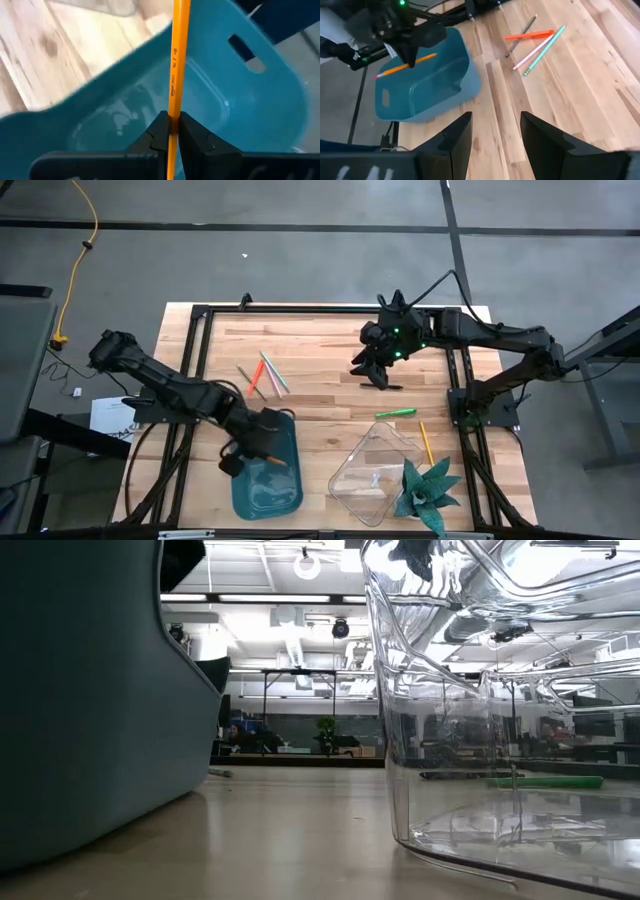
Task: Sort pens & pencils
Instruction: Put the dark orange pencil into the blue bin, then put the light blue pencil into the blue bin
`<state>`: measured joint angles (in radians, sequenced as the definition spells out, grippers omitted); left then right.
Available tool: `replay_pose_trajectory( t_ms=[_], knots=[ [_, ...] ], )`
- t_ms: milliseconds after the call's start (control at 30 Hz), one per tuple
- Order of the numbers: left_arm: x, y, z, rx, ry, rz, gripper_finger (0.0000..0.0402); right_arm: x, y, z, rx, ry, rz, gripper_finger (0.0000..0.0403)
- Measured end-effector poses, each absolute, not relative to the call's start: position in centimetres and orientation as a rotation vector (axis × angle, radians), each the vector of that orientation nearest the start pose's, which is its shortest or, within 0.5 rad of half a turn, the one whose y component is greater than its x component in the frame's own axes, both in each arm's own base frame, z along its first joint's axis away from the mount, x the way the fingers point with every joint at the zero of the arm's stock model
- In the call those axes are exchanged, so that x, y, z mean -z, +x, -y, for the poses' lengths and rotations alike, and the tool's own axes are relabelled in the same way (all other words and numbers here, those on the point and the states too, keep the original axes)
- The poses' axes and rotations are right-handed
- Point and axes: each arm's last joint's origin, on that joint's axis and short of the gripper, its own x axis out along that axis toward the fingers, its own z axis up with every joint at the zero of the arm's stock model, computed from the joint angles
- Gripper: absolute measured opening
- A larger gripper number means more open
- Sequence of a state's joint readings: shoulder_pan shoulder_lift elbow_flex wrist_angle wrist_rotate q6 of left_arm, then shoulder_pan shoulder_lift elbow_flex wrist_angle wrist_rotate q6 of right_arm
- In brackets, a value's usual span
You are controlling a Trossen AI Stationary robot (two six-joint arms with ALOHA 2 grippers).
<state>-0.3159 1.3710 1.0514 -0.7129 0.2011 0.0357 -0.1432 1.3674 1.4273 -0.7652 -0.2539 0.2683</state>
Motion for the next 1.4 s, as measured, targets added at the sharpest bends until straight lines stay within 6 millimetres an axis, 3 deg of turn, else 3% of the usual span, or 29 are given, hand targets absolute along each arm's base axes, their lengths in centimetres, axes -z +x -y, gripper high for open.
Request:
replay_pose_trajectory(
  t_ms=[233, 433, 967, 1267, 1400],
  knots=[
    [-25.2, 26.8, 9.5, 0.546, 0.206, -1.084, 0.0014, -37.4, 27.8, 3.3, -0.014, 0.391, -0.715, 0.0158],
    [-24.9, 26.5, 9.7, 0.556, 0.294, -1.147, 0.0014, -37.3, 27.7, 3.3, -0.011, 0.385, -0.728, 0.0158],
    [-24.8, 26.6, 9.8, 0.569, 0.286, -1.150, 0.0017, -37.2, 27.7, 3.3, -0.008, 0.372, -0.733, 0.0158],
    [-24.8, 26.5, 9.7, 0.556, 0.269, -1.176, 0.0095, -37.2, 27.7, 3.3, -0.011, 0.366, -0.733, 0.0158],
    [-25.0, 26.3, 9.6, 0.509, 0.260, -1.176, 0.0112, -37.2, 27.7, 3.3, -0.011, 0.366, -0.733, 0.0158]
  ],
)
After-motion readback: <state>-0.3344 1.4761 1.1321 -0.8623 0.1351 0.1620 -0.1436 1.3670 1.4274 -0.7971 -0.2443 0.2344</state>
